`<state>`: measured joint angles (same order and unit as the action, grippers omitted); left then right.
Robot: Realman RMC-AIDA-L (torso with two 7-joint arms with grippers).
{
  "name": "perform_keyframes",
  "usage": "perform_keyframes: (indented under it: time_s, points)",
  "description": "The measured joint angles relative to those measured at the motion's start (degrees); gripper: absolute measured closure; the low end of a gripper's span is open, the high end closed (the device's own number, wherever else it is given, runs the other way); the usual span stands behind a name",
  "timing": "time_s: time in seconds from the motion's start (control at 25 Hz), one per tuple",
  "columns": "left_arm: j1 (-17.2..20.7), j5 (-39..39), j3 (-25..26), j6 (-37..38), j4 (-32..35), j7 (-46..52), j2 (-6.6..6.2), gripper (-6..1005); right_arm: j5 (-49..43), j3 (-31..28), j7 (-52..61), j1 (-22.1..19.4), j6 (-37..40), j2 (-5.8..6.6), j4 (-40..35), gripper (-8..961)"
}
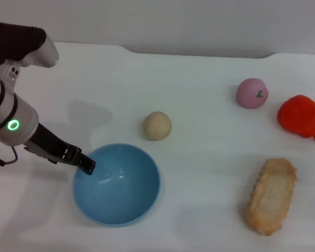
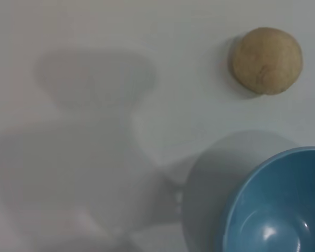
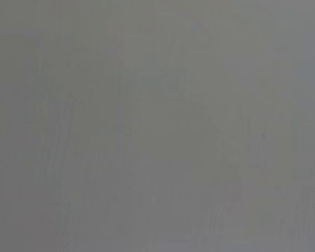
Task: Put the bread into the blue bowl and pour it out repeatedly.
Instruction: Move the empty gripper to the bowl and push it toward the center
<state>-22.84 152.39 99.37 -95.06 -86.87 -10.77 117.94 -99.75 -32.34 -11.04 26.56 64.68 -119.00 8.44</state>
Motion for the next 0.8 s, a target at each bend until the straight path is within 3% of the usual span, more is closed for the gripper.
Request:
perform_keyframes:
  time_s: [0.44, 0.8]
  points:
    - [-1.2, 0.0, -1.3, 4.9, 7.3, 0.0, -0.01, 126, 0.0, 0.0, 0.3, -0.2, -0.1, -0.03, 0.0, 195]
    - [-4.4, -0.1, -1.8, 7.9, 17.3, -0.5, 0.01, 133, 0.0, 0.1, 0.3, -0.3, -0.1, -0.09, 0.0, 195]
